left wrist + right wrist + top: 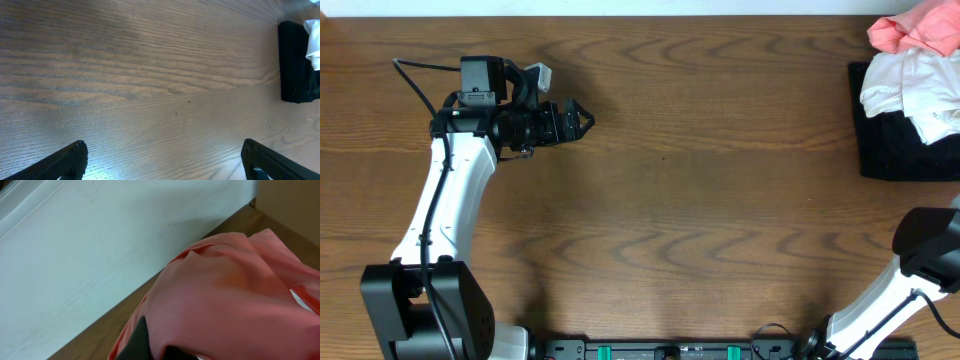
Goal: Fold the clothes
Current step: 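Lift the bundle and carry it right into the black container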
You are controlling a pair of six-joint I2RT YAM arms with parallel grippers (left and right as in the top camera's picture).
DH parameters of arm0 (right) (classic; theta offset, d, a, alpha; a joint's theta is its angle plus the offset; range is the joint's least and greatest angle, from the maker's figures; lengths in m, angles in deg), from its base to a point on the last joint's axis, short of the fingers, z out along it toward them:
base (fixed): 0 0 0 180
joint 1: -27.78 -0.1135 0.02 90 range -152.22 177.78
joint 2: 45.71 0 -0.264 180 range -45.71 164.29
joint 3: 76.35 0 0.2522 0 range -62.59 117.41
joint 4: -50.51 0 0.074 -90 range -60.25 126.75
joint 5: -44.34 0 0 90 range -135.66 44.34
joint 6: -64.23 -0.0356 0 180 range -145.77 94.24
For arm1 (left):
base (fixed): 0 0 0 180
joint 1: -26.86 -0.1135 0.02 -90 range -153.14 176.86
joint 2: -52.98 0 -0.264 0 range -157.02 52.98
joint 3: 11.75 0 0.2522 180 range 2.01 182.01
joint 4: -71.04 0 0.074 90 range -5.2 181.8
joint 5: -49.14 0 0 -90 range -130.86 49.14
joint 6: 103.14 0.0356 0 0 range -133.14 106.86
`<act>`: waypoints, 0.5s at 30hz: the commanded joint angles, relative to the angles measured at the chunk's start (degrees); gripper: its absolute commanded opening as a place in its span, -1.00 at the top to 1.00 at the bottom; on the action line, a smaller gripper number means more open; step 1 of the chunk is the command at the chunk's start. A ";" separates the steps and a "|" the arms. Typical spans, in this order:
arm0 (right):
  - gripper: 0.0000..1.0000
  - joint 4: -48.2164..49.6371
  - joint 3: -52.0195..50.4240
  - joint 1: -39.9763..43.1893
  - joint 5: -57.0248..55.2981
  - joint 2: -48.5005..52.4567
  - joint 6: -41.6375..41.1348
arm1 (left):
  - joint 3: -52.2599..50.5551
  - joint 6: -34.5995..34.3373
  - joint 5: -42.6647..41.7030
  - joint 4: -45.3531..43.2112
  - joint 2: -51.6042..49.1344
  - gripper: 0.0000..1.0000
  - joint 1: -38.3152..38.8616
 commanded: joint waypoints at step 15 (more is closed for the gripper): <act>0.97 4.13 -12.09 6.19 11.21 -0.50 9.27 | 0.79 0.79 1.57 0.15 0.55 -0.96 -0.09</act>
